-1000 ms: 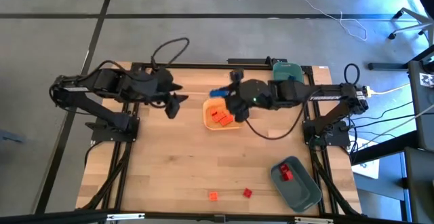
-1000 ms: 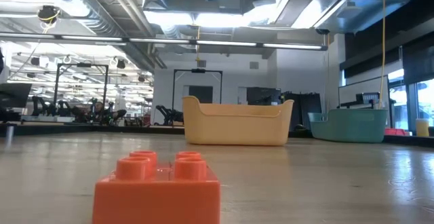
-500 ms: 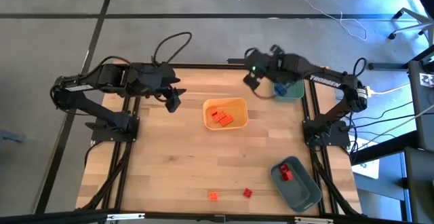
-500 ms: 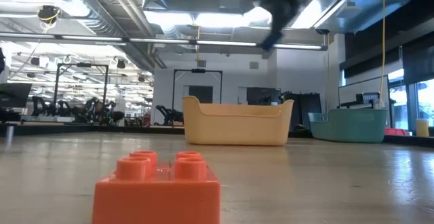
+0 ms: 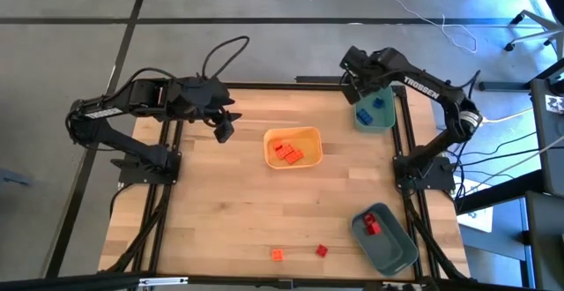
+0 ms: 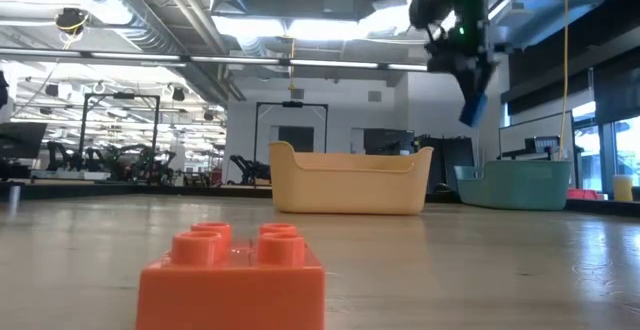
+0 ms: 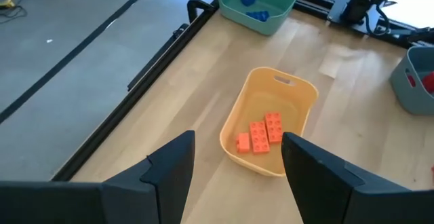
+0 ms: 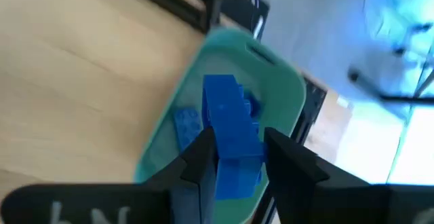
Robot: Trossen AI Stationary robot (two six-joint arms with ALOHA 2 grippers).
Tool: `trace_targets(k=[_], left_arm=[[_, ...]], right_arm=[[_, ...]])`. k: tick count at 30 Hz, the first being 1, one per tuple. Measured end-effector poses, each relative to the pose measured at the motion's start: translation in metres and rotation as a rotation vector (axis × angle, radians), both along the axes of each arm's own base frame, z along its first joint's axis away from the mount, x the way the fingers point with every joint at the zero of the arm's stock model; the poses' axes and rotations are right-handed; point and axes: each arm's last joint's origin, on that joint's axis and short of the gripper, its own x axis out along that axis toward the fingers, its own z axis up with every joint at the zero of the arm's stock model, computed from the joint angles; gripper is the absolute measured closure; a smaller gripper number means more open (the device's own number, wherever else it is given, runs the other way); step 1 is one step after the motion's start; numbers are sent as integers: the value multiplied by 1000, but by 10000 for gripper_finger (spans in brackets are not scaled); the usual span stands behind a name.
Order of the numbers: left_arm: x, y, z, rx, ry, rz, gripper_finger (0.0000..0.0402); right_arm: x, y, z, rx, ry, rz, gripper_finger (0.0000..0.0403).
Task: Sort & place blocks by color
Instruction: Put the blue game piece into the green bin
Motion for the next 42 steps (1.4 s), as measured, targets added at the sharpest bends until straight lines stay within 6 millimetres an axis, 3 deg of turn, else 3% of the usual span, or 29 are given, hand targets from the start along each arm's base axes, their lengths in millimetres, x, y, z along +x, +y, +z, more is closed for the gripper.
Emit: trace_targets(k=[7, 12, 24, 31, 42], left_arm=[[0, 0, 0, 16, 11, -21, 190], [0, 2, 0, -3, 15, -51, 190], [0, 8, 0, -16, 12, -36, 190], [0, 8, 0, -15, 12, -36, 190], [0, 8, 0, -16, 12, -35, 190]], right_arm=[[-25, -24, -49, 55, 65, -54, 297], [-29, -35, -79, -9, 23, -59, 297], [-51, -33, -125, 56, 30, -85, 298], [-57, -30, -134, 76, 45, -95, 297], [-56, -31, -134, 61, 31, -103, 255]])
